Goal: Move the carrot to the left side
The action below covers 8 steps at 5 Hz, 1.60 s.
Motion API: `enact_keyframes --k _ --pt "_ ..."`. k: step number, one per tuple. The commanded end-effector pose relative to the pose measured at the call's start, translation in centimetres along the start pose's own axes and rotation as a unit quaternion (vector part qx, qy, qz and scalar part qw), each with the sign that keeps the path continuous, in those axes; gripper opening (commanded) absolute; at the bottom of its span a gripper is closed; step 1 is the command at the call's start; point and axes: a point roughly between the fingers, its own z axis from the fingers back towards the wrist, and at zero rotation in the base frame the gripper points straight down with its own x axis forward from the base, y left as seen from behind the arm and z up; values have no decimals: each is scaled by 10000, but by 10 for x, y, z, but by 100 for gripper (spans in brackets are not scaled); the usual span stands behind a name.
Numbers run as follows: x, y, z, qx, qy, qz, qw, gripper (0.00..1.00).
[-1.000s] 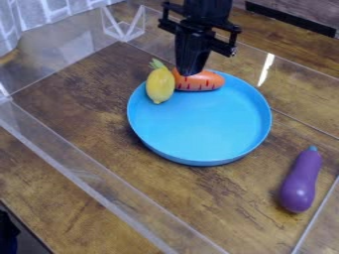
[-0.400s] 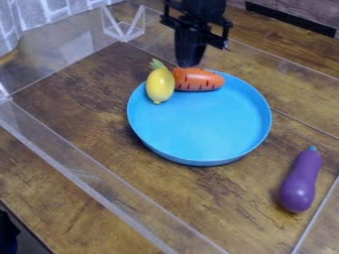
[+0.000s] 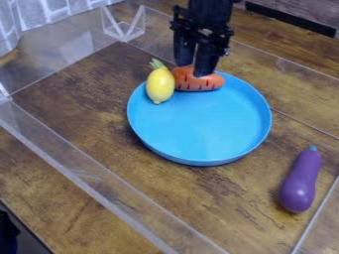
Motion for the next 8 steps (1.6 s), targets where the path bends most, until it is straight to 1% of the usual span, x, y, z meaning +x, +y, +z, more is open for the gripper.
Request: enact_keyframes --k 1,3,4,5,6,7,8 --pt "11 14 20 158 -367 -185 9990 100" --pt "29 10 -6 171 -330 -261 9990 100" --pt "37 13 -12 183 -294 -511 9981 100" --pt "42 7 -14 240 -274 -848 9957 100" --pt "40 -4 -19 243 -307 -1293 9908 100" --pt "38 -14 -25 245 -335 -1729 9841 100" --pt "42 -9 -24 256 -306 -1824 9824 100"
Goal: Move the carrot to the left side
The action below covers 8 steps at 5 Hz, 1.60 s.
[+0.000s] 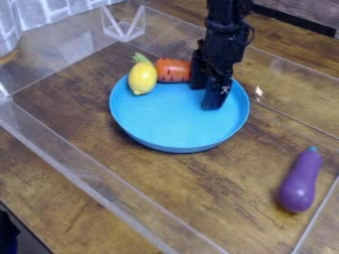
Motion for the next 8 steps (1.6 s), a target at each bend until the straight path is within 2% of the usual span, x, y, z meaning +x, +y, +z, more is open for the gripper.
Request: enact_keyframes --k 1,2,3,6,8 --pt "13 3 19 146 -180 -257 9994 100" --pt "20 11 9 162 -145 -617 9979 100" --pt "18 12 0 163 -100 -975 9951 100" --pt "26 -7 -14 81 20 -501 9987 100" --pt "30 -11 -18 54 112 -598 9981 100"
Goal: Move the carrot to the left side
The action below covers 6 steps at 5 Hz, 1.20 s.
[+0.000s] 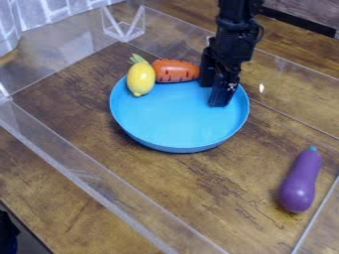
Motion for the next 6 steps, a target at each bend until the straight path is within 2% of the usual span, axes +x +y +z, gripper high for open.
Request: enact_keyframes --k 1,2,3,5,6 --pt "14 -18 -11 -91 111 -155 9998 100" --pt "16 -20 -13 -118 154 -82 9998 100" --pt "23 -27 -14 -159 192 192 9995 100" --pt "36 -41 -14 -235 264 742 9966 100" --pt "25 -36 -12 -217 300 589 9976 100"
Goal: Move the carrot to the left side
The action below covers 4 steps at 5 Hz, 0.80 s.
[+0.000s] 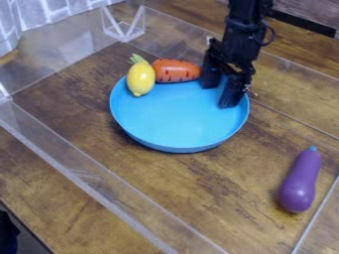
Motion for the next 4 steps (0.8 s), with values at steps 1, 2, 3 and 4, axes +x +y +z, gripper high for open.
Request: enact_keyframes --k 1,2,3,4 --pt "-3 -12 -9 -72 145 -549 9984 100" --pt "-3 -13 -10 -69 183 -536 9984 100" --pt "-4 -15 -10 -70 223 -524 9984 100" --pt "-1 -17 -9 -109 255 -213 9994 100"
